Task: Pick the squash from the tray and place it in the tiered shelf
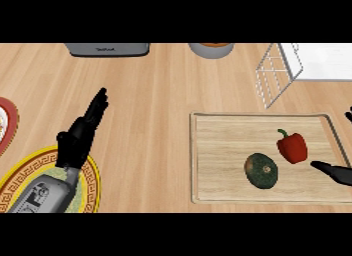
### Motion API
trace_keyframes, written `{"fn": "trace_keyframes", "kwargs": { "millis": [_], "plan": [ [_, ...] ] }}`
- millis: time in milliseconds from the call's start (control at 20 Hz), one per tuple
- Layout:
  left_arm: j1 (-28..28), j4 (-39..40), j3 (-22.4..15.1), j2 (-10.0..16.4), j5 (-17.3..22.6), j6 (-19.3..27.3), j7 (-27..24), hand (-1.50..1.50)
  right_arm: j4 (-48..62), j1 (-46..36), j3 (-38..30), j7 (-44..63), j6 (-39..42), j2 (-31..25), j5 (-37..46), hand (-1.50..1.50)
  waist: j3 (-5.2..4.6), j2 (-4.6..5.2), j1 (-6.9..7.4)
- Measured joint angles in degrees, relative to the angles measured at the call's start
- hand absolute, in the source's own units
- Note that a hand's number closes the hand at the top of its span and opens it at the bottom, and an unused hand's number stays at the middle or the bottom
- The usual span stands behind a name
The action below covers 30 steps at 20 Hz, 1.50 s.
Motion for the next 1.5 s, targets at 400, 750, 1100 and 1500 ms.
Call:
{"fn": "trace_keyframes", "kwargs": {
  "millis": [400, 750, 1100, 1500],
  "plan": [
    [0.6, -0.6, 0.5, -1.1, -1.0, -0.6, 0.5, 0.00, -17.0, 2.4, 4.5, 17.2, 3.3, -8.4, 4.7, -1.50, -0.10, -0.14, 0.00],
    [0.6, 0.4, 0.5, -1.8, -2.4, -1.0, -0.3, 0.00, -28.9, 2.5, 10.1, 33.4, 9.2, -17.5, 10.2, -1.50, -0.18, -0.11, 0.09],
    [0.3, 0.8, 2.4, -2.1, -2.4, -2.8, -0.3, 0.00, -39.3, 0.2, 14.2, 50.1, 14.0, -21.3, 13.4, -1.50, -0.10, -0.03, 0.36],
    [0.4, -0.1, 5.2, -4.0, -5.1, -5.0, 1.4, 0.00, -46.2, -0.7, 17.6, 59.9, 16.7, -14.7, 19.3, -1.50, -0.03, 0.00, 0.43]
  ]
}}
